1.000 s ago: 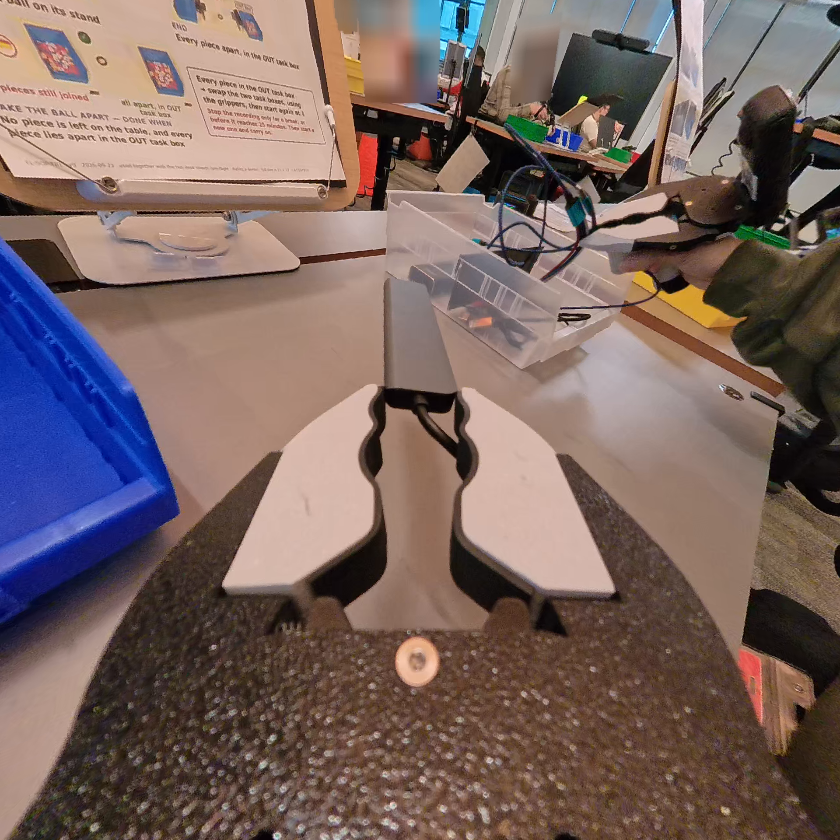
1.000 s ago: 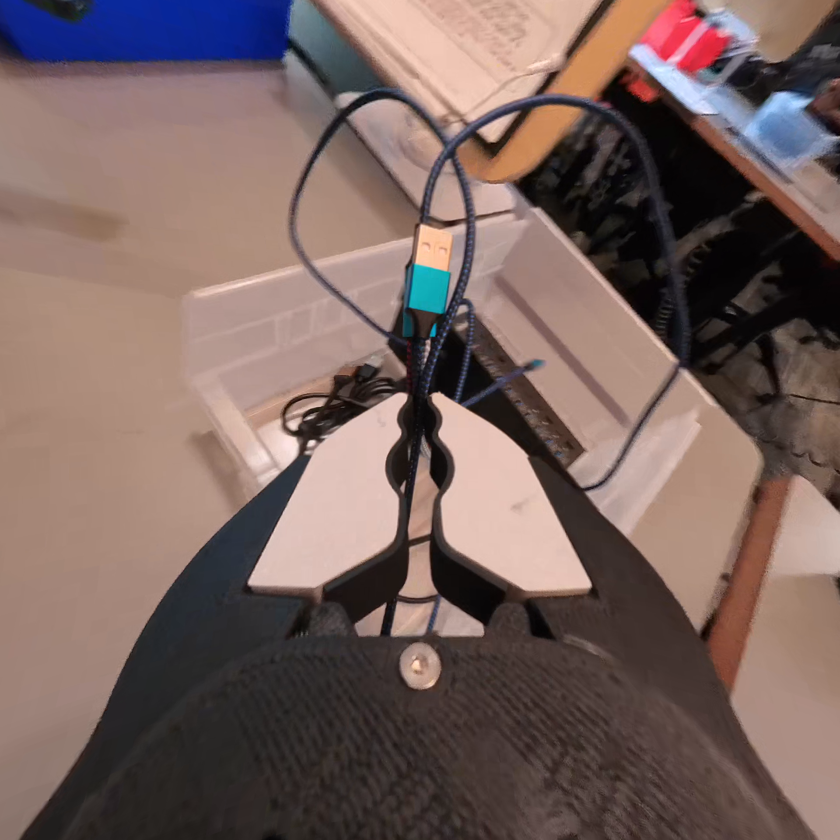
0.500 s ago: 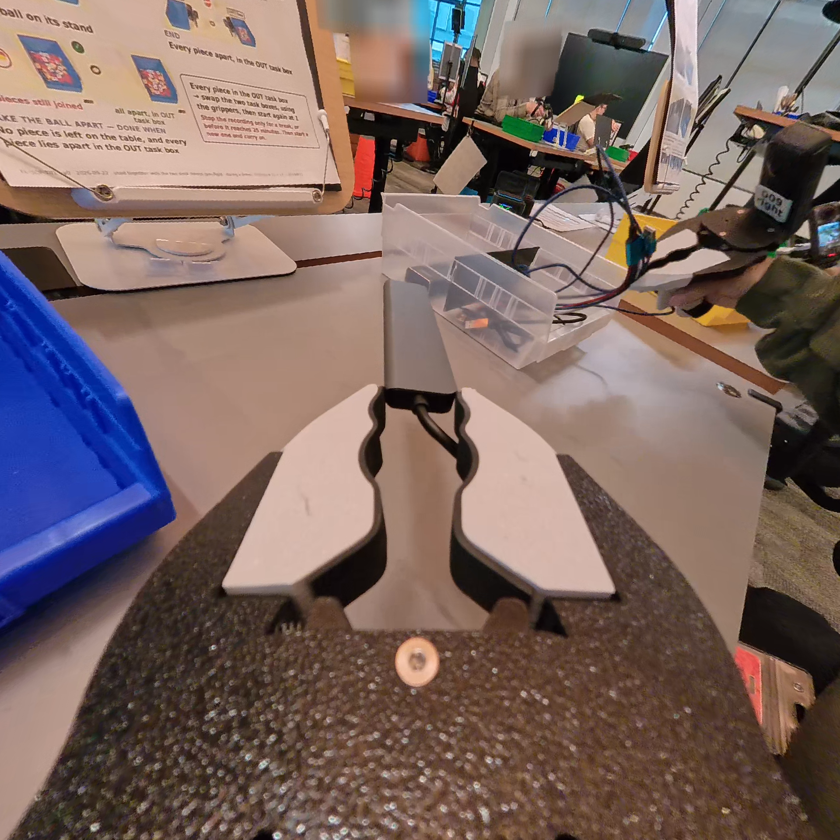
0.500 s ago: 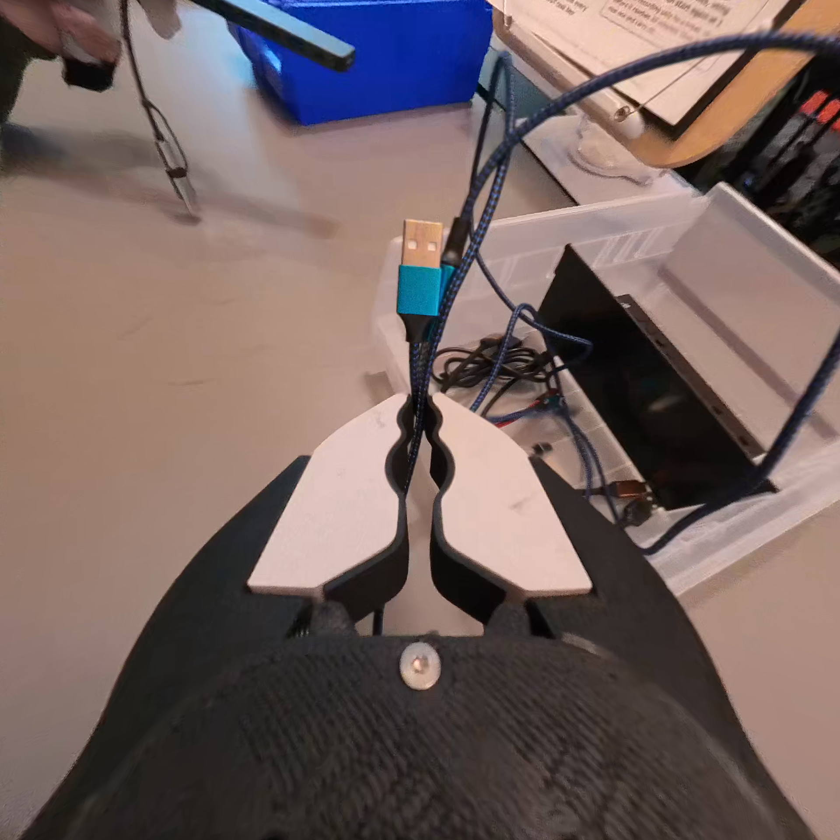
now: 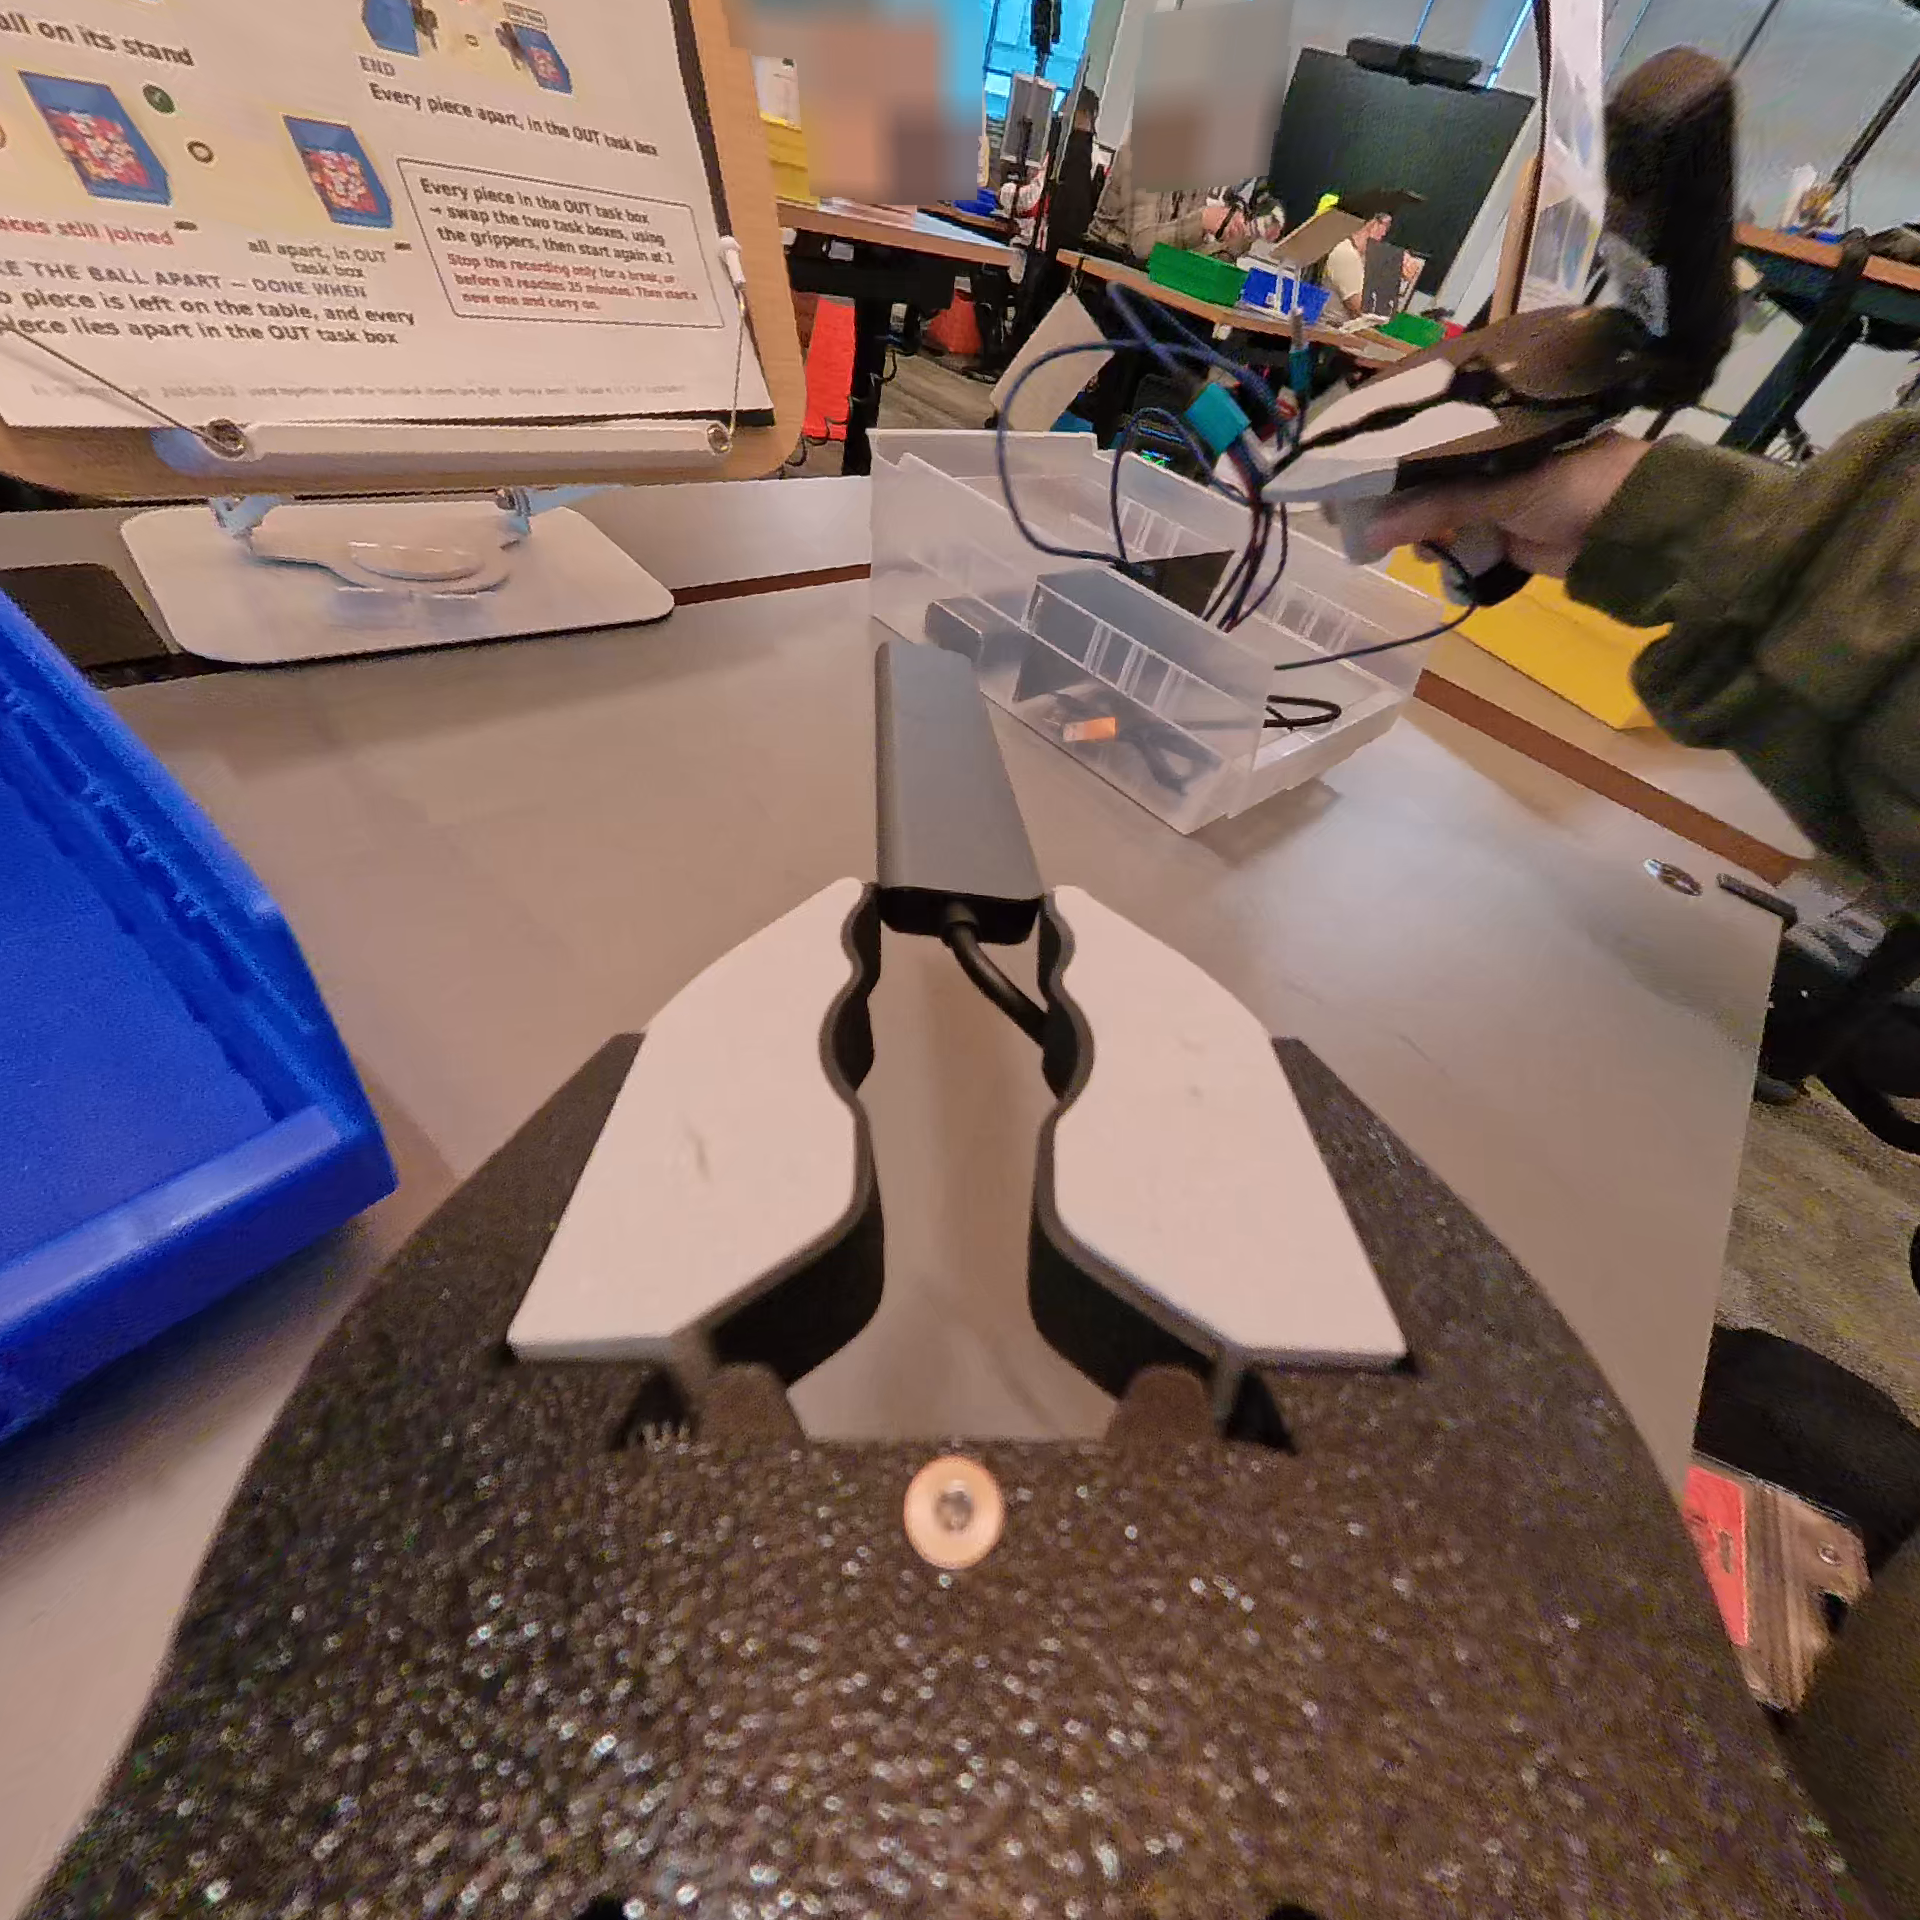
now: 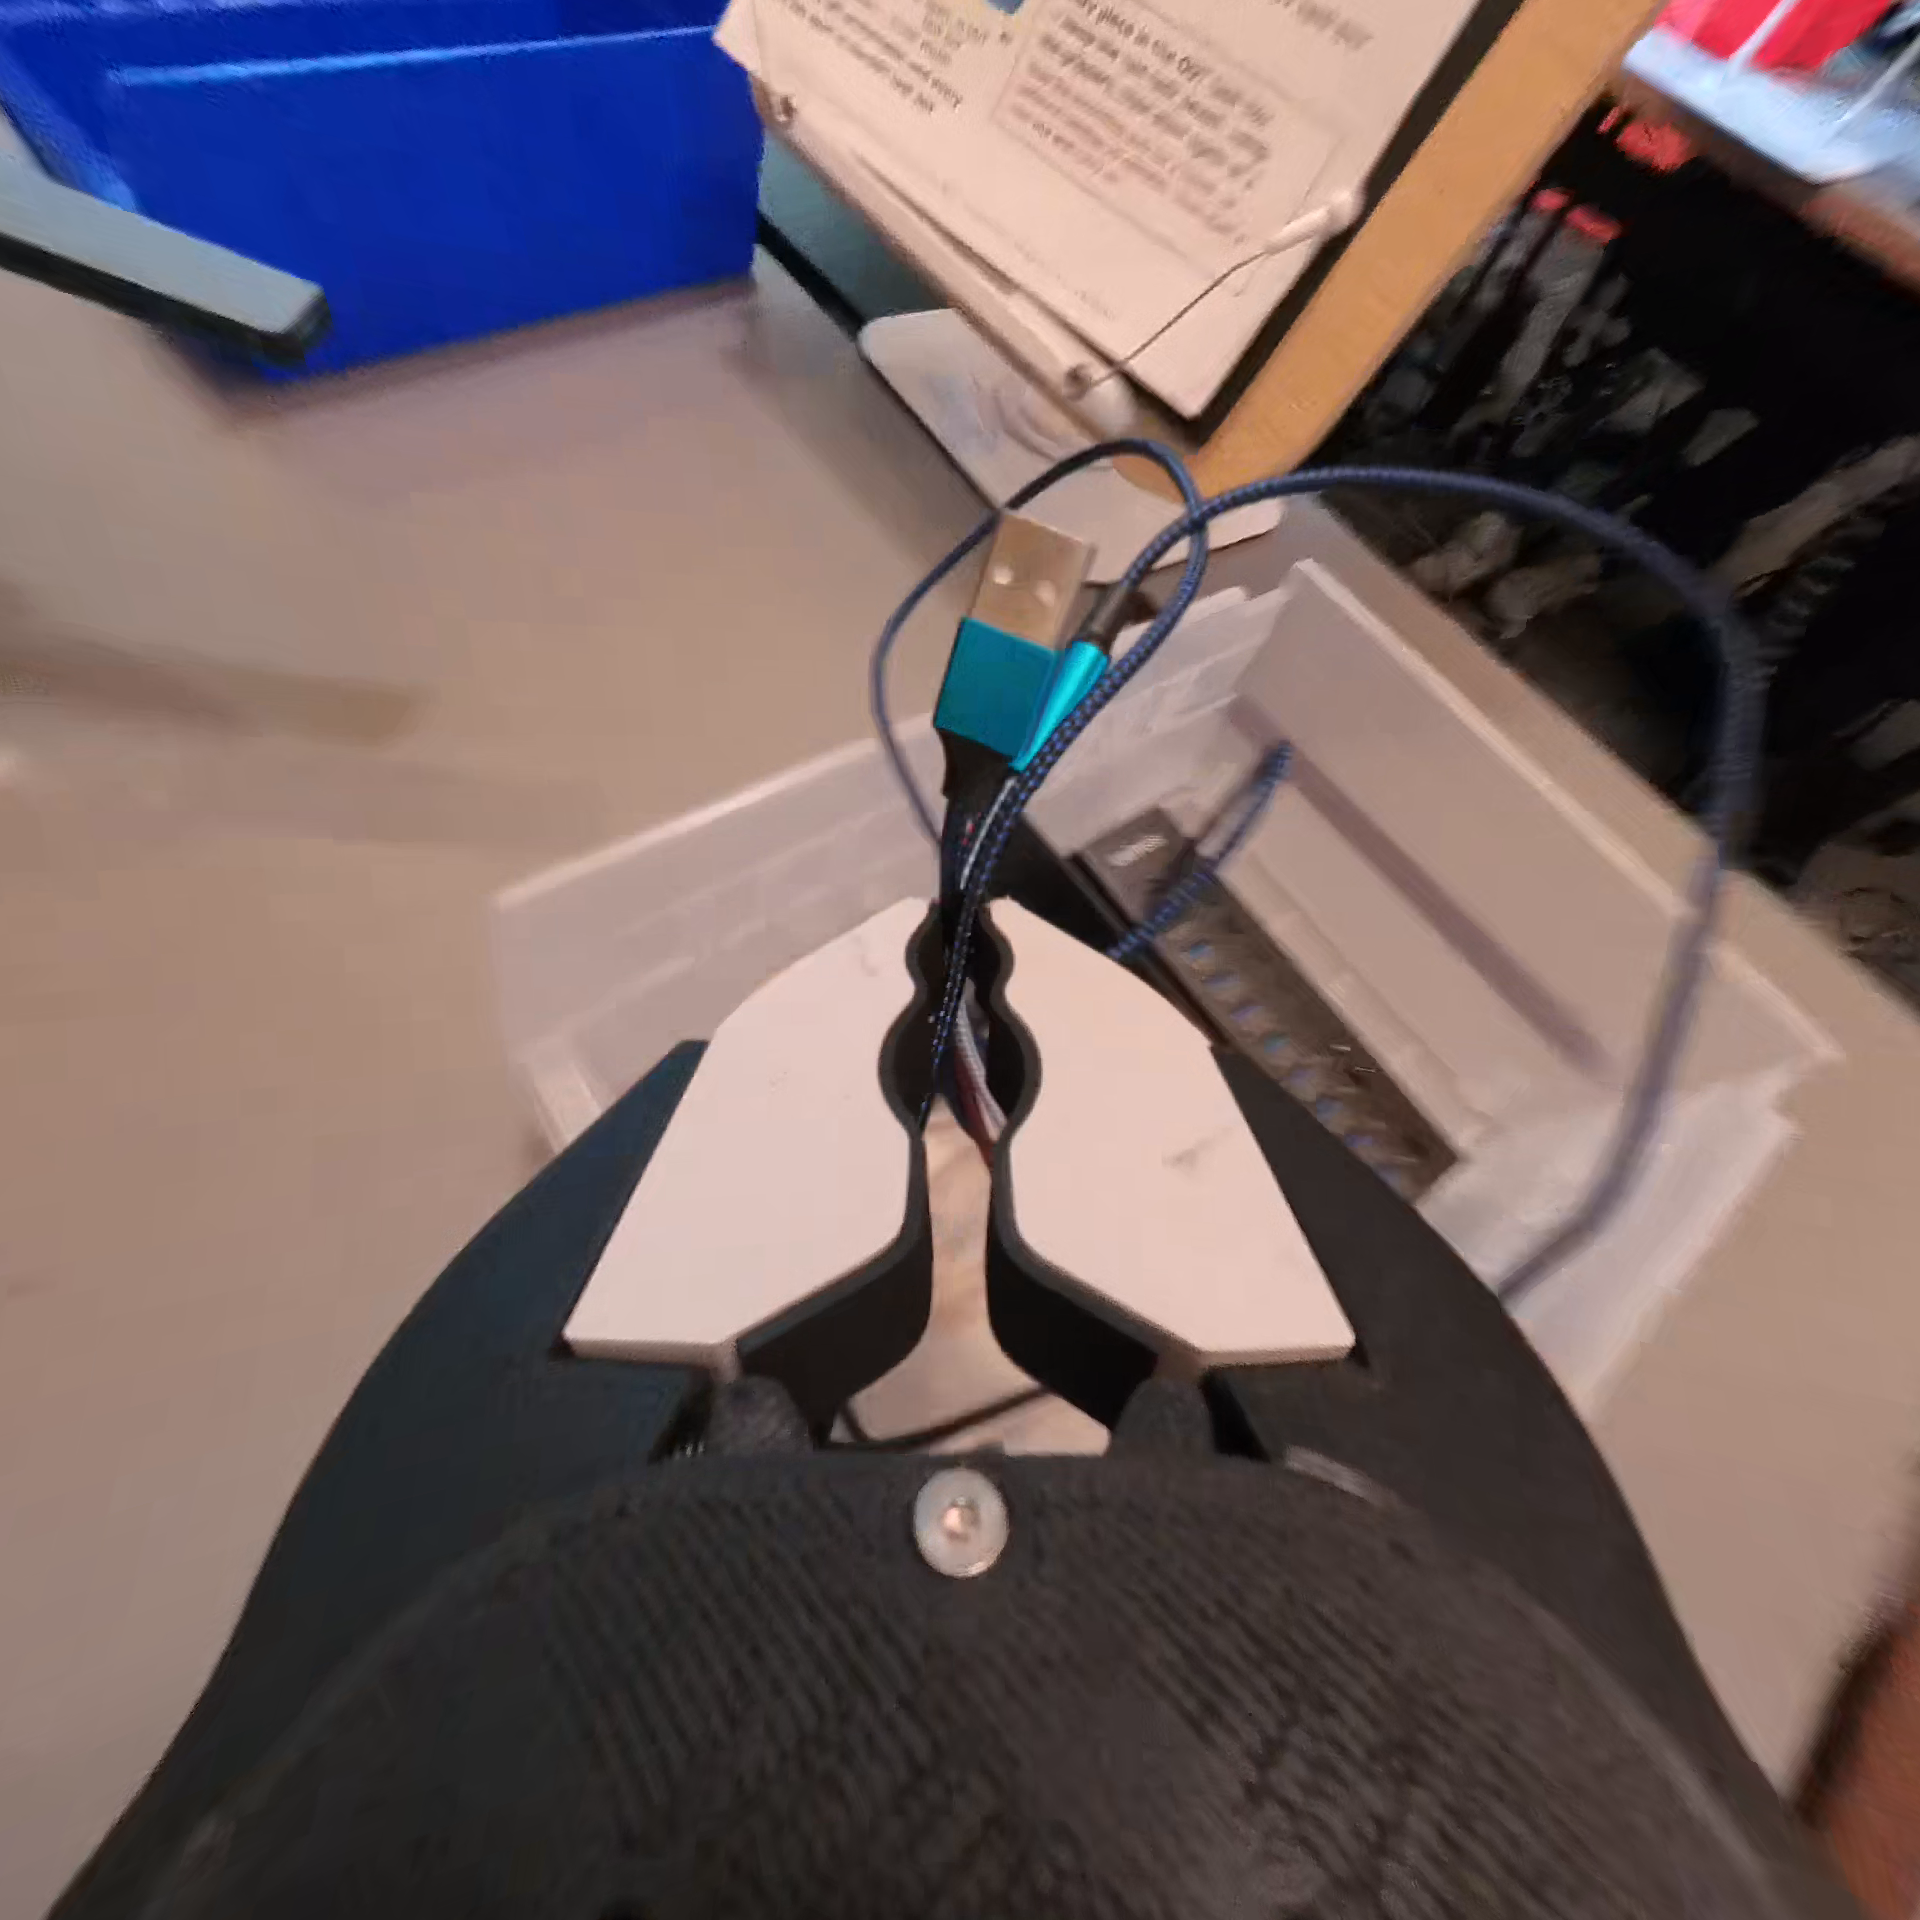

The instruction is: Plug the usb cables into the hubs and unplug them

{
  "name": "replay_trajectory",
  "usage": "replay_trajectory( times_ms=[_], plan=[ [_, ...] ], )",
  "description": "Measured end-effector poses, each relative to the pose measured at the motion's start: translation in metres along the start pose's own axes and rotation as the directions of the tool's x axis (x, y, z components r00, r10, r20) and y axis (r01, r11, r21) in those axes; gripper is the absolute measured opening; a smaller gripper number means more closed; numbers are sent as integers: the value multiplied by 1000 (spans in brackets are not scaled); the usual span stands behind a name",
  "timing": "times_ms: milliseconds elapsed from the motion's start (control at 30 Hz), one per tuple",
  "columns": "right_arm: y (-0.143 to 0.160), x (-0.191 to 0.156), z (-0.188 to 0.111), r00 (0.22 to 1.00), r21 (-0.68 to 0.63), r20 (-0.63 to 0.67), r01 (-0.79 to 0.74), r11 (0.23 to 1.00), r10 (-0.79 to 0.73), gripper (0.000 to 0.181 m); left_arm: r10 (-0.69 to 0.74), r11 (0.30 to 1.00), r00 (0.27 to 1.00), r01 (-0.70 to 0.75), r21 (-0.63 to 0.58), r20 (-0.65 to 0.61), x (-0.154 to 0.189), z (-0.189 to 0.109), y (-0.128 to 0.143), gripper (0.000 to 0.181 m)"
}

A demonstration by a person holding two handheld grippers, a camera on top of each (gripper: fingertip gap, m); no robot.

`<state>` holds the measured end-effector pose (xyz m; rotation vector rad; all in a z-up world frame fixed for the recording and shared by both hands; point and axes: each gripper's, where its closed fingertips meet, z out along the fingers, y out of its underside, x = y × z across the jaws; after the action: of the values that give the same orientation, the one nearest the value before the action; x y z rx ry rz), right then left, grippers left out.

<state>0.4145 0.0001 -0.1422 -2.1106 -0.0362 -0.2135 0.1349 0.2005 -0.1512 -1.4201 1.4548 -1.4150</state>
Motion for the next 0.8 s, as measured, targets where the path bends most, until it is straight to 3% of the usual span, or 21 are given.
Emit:
replay_trajectory(
  times_ms=[100,200,300,400,467,567,633,700,800],
  plan=[
    [20,-36,21,985,-105,171,-1,994,19,9,7,1000,1000,-7,0,-14,5,1,-1,27],
    [51,-49,36,984,-274,167,103,956,-58,23,8,1000,1000,-8,4,-25,8,2,-1,27],
    [59,-52,39,988,-355,123,136,925,-98,38,-2,1000,999,2,-1,-36,9,4,1,27],
    [48,-47,27,995,-382,77,91,920,-66,46,1,1000,999,-1,-1,-37,10,4,1,27],
    [50,-55,10,988,-484,154,83,871,-9,70,4,1000,999,-4,4,-35,10,3,-1,27],
    [46,-37,-17,989,-604,120,144,784,-88,70,-4,1000,1000,4,7,-30,7,3,-1,27],
    [31,-30,-21,988,-590,98,155,792,-120,59,-5,1000,1000,5,3,-27,6,3,0,27],
    [26,-34,-23,984,-601,128,177,779,-125,75,-4,1000,1000,4,1,-25,6,4,1,27],
    [26,-51,-31,970,-640,196,236,732,-141,85,0,1000,1000,0,-5,-26,7,5,2,27]
  ],
)
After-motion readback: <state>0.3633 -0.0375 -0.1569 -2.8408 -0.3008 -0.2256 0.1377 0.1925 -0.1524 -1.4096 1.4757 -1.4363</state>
